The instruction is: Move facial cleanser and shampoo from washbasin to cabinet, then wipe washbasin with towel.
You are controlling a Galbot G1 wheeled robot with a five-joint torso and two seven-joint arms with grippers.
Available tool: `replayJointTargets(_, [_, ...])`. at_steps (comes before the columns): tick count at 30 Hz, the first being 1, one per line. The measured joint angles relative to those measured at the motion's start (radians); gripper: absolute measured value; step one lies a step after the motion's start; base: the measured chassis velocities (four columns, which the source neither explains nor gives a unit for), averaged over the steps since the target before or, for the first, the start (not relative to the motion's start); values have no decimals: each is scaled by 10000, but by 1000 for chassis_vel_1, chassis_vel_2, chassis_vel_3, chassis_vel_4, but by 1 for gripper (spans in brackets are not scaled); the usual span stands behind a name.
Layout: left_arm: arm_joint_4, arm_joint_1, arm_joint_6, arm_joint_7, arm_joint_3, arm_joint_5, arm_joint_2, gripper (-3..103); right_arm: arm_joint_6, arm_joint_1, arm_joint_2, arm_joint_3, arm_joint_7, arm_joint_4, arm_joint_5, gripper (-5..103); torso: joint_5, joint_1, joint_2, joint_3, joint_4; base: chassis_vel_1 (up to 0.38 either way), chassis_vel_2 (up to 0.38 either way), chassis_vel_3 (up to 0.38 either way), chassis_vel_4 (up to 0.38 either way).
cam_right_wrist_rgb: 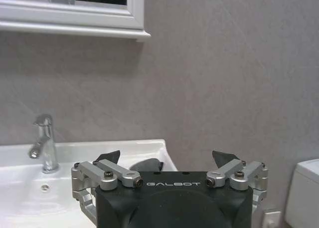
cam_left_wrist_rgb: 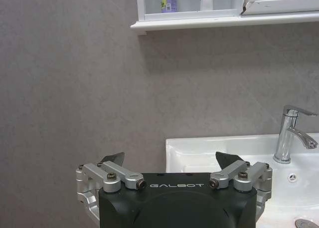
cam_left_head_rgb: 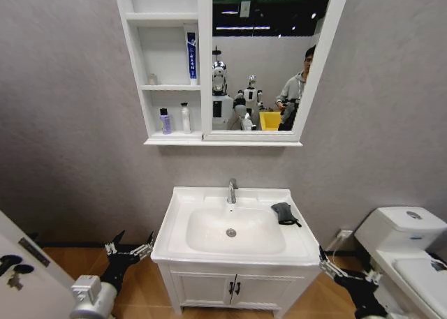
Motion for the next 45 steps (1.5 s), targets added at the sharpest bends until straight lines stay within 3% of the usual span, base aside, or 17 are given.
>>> replayJointTargets(11, [0, 0, 0, 0, 0, 0, 0, 100, -332, -128, 264, -967, 34, 258, -675, 100, 2, 2, -1, 1, -1, 0, 0, 0, 0])
replayJointTargets(17, [0, 0, 0, 0, 0, 0, 0, 100, 831, 29, 364, -875, -877, 8, -1730, 100, 3, 2, -2, 1, -1, 0, 0, 0, 0])
replayJointTargets(24, [0, 0, 0, 0, 0, 0, 0, 100, 833, -1, 255, -635, -1310, 107, -1415, 100, 2, 2, -1, 2, -1, 0, 0, 0, 0])
replayJointTargets(45, [0, -1, 1, 0, 0, 0, 0, 100, 760, 9, 238, -623, -1310, 117, -1355, 100, 3, 8, -3, 2, -1, 5, -3, -2, 2])
